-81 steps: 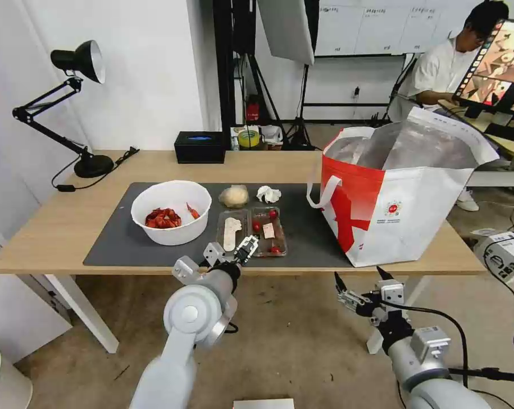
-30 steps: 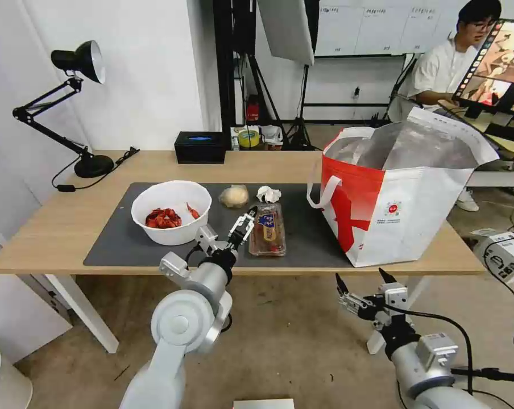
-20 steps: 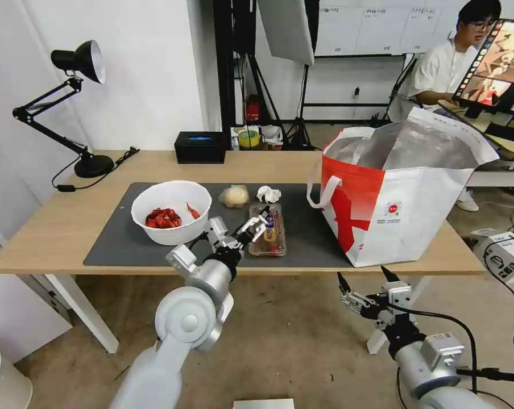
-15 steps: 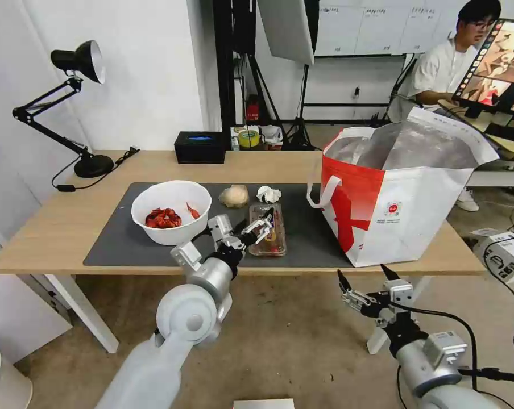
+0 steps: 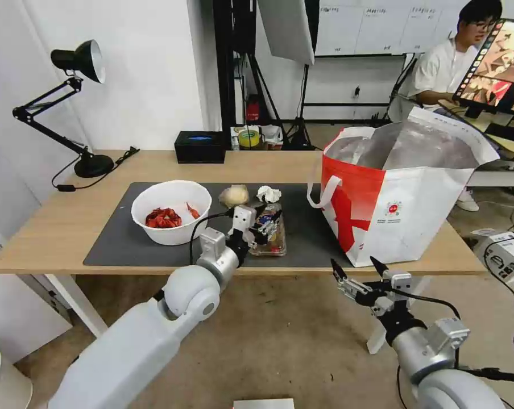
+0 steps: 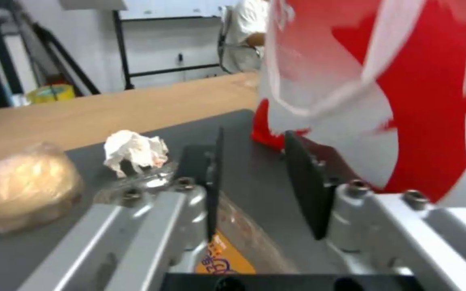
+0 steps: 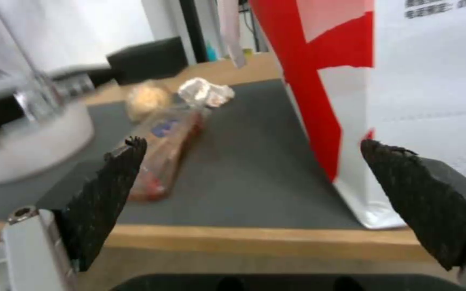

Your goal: Pick up the trash from the table and place it into the takeout bag.

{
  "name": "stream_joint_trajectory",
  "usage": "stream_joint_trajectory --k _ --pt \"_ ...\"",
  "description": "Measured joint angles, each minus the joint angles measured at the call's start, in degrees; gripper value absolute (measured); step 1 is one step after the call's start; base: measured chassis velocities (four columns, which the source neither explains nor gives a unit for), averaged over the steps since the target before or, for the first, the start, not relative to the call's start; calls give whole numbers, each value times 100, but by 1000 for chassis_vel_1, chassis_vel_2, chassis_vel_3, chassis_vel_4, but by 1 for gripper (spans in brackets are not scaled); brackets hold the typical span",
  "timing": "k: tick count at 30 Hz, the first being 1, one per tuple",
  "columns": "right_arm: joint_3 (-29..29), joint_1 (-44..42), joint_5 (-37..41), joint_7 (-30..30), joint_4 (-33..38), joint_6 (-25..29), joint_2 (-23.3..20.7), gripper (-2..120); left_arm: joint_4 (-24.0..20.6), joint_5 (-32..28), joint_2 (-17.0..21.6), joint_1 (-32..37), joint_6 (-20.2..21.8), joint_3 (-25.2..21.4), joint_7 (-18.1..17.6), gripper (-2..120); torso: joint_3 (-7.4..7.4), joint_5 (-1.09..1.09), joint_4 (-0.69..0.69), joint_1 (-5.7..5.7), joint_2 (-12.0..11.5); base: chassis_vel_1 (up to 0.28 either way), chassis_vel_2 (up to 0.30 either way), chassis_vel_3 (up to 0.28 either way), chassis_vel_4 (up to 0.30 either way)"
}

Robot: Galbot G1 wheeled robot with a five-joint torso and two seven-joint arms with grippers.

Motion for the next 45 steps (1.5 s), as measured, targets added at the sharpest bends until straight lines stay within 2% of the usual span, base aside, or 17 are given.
stream_joint_trajectory --k 2,4,7,9,12,15,16,20,28,36,38,39,45 --pt "-50 244 596 107 -85 -45 -94 100 179 92 101 -111 -3 161 213 16 0 0 0 1 0 0 0 0 0" --pt "-69 348 810 141 -120 -58 -126 100 235 114 133 -140 -2 195 254 15 0 -1 0 0 0 0 0 0 0" --pt "-158 748 1415 204 -273 -48 -231 100 391 176 270 -238 -1 281 382 0 0 0 1 1 0 0 0 0 0" --pt "-189 841 1559 219 -306 -38 -260 100 425 196 297 -262 0 304 414 0 0 0 1 1 0 0 0 0 0" --pt "-335 1148 2178 315 -429 -6 -343 100 536 224 382 -335 45 392 489 0 0 0 1 1 0 0 0 0 0" --pt "-362 1186 2276 326 -453 -1 -347 100 563 227 391 -343 49 408 501 0 0 0 1 1 0 0 0 0 0" --pt "-490 1346 2719 417 -583 6 -320 100 666 325 416 -351 45 457 601 0 0 -1 0 0 0 0 0 0 0" --pt "-640 1565 3160 559 -755 5 -278 100 733 440 447 -286 17 473 687 0 0 -1 0 1 0 0 0 0 0" --pt "-1076 2192 3974 856 -1176 -95 -340 100 740 508 490 -268 -27 520 735 0 0 0 0 0 0 0 0 0 0" --pt "-1502 2981 4520 1243 -1703 -240 -361 100 745 494 418 -274 -32 594 701 0 0 0 0 0 0 0 0 0 0" --pt "-1502 2981 4520 1243 -1703 -240 -361 100 745 494 418 -274 -32 594 701 0 0 0 0 0 0 0 0 0 0" --pt "-1716 3307 4591 1378 -1934 -276 -341 100 744 497 409 -266 -36 596 690 0 0 0 1 0 0 0 0 0 0" --pt "-1933 3775 4632 1641 -2253 -390 -275 100 769 487 407 -260 -55 592 682 0 0 0 1 0 0 0 0 0 0"
